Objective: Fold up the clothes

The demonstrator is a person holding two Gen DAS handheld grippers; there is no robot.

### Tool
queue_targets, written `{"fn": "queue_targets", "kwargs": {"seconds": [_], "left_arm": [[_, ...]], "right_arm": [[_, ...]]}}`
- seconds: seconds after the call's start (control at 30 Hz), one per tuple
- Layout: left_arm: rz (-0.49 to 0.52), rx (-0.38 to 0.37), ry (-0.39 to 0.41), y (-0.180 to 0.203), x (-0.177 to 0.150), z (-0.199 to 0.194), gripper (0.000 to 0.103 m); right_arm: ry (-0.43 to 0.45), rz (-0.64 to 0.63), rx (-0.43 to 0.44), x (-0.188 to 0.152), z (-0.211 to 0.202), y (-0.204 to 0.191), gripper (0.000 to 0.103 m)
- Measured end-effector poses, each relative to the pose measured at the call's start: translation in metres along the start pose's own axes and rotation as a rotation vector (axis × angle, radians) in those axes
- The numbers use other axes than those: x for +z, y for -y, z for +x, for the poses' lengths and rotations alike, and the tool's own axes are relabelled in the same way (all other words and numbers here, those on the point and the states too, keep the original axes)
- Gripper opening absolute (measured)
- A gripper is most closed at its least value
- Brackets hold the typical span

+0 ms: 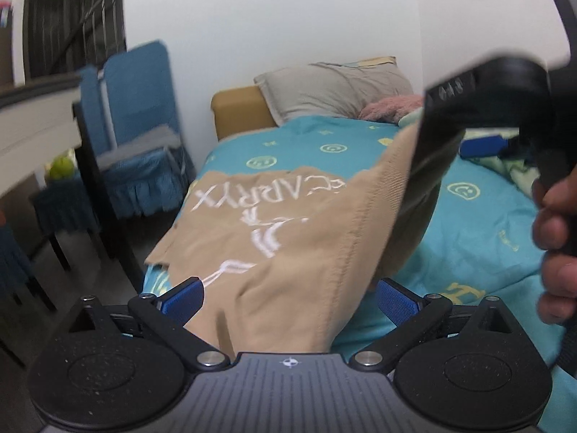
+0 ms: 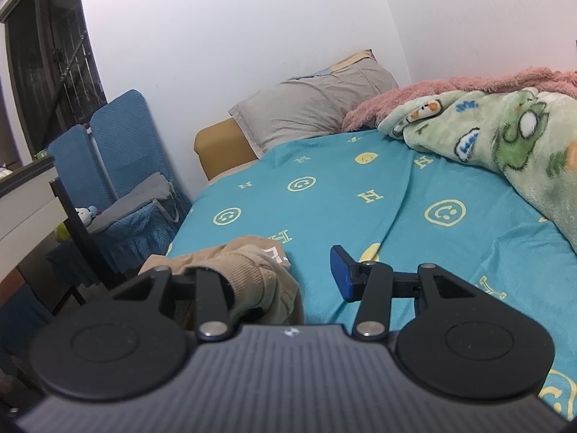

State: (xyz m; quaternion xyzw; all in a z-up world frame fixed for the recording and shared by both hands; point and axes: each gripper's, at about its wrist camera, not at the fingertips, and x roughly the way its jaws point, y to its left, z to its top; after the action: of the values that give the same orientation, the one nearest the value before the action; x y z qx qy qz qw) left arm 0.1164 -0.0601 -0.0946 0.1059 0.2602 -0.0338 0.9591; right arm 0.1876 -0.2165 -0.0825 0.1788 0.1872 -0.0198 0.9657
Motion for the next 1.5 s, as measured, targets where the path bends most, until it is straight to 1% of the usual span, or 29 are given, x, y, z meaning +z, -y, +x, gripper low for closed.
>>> {"fn": "queue_targets", "kwargs": {"seconds": [0.03,0.1,0.23,0.33,0.53,0.7,0.9,0.93,1.07,1.17,1.23,1.27,1.3,1.37,1.43,1.5], "left_arm": [[0.012,-0.003,0.008,0.006,0.0,0.001,0.103],[0.011,0.047,0.005,0.02,-0.001,0.013,0.103],[-0.078,0.079,-0.045,0.027,-0.001,0.033,0.102],[-0.124,0.097,-0.064,0.018,-0.001,0.039,0.102],[-0.271,0.112,-0.124,-0.015,0.0,0.05,0.102],[-0.305,0.114,-0.133,-0.024,0.002,0.047,0.102],[-0.327,0.121,-0.132,-0.024,0.003,0.042,0.102],[-0.329,0.131,-0.128,-0.024,0.003,0.041,0.102],[-0.358,0.247,-0.065,-0.035,0.004,0.03,0.103],[-0.467,0.318,0.012,-0.057,0.004,0.012,0.103],[-0.504,0.371,0.055,-0.067,0.005,0.0,0.103],[-0.51,0.381,0.065,-0.071,0.005,-0.004,0.103],[-0.504,0.385,0.056,-0.072,0.005,-0.005,0.103],[-0.462,0.4,0.0,-0.068,0.001,-0.002,0.103],[-0.419,0.415,-0.058,-0.064,-0.004,0.002,0.103],[-0.38,0.433,-0.076,-0.062,-0.006,0.004,0.103]], "right_arm": [[-0.006,0.005,-0.001,0.0,0.0,0.002,0.048],[-0.016,0.014,-0.01,-0.001,0.002,0.004,0.048],[-0.018,0.021,-0.017,-0.002,0.004,0.006,0.048],[-0.016,0.02,-0.022,-0.002,0.006,0.007,0.048],[-0.026,0.022,-0.023,-0.005,0.012,0.005,0.048],[-0.029,0.011,-0.024,-0.006,0.013,0.003,0.048],[-0.027,0.001,-0.026,-0.008,0.012,0.001,0.048],[-0.027,0.002,-0.026,-0.008,0.012,0.001,0.048],[-0.006,0.011,-0.033,-0.008,0.01,0.004,0.048],[0.028,0.021,-0.03,-0.007,0.006,0.005,0.048],[0.058,0.026,-0.031,-0.005,0.003,0.005,0.048],[0.075,0.025,-0.024,-0.004,0.0,0.004,0.048],[0.092,0.025,-0.018,-0.003,-0.003,0.004,0.048],[0.126,0.023,-0.006,-0.001,-0.008,0.002,0.048],[0.166,0.003,-0.015,0.001,-0.014,-0.001,0.048],[0.199,-0.009,-0.024,0.003,-0.019,-0.003,0.049]]}}
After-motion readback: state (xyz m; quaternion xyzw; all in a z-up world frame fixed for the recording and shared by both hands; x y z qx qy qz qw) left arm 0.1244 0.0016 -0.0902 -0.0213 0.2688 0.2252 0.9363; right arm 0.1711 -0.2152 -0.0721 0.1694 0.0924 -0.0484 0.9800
